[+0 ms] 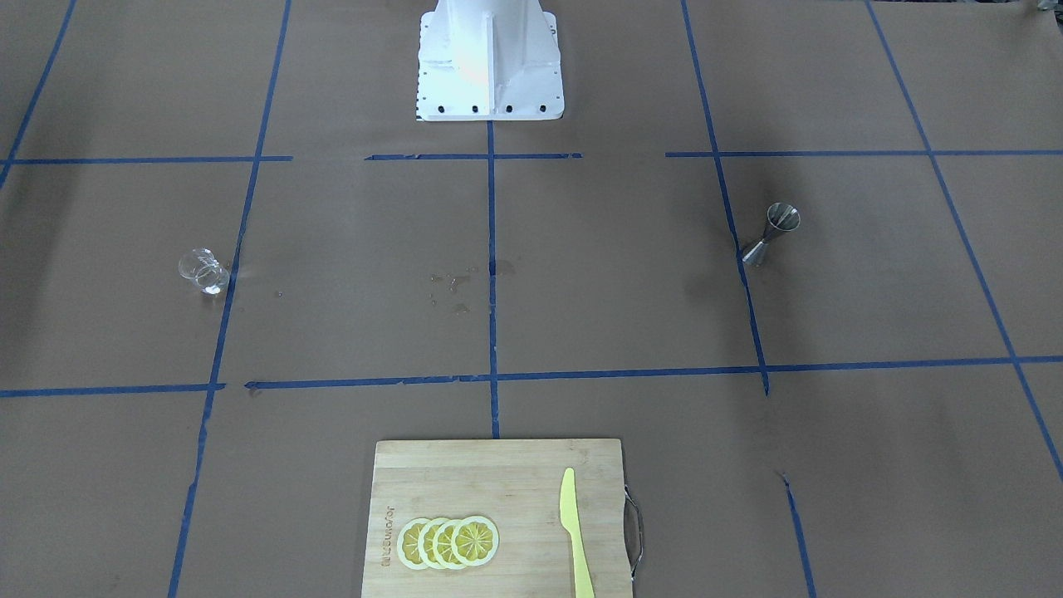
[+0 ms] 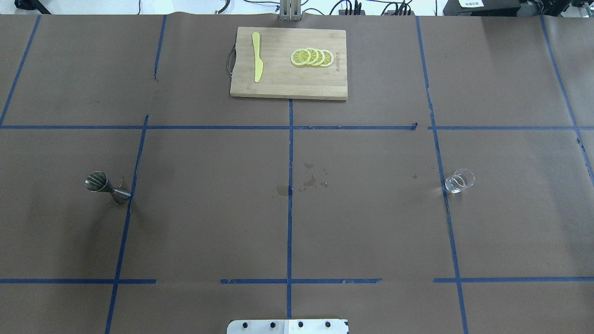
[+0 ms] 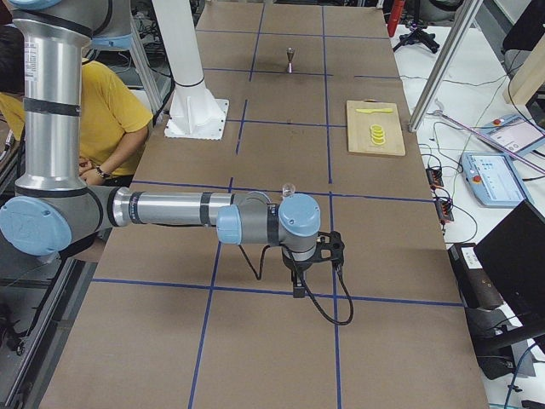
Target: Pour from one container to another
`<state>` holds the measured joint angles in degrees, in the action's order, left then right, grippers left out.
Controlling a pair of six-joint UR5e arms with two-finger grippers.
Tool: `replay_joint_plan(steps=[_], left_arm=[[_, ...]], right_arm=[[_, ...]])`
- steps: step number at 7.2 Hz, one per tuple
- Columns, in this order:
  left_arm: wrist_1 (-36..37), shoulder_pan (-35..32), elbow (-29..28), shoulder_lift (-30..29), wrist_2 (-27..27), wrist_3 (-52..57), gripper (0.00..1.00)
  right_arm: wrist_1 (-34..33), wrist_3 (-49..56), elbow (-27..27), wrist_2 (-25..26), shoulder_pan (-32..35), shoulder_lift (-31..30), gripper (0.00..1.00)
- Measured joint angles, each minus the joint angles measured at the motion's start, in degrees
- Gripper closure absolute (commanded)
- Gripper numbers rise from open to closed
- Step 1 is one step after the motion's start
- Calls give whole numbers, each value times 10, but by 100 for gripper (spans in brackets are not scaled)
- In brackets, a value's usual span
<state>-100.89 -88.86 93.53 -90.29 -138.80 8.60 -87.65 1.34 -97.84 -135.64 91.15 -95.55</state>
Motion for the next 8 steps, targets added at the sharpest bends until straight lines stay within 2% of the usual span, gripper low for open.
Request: replay_joint_plan(steps=[5,8], left_arm=[[-206,0,-23,-11,-1,-5,0],[-268,3,-23,-26,-4,-63,0]], right_arm=[[64,5,0,-9,0,9,0],[104,8,8,-11,0,5,0]])
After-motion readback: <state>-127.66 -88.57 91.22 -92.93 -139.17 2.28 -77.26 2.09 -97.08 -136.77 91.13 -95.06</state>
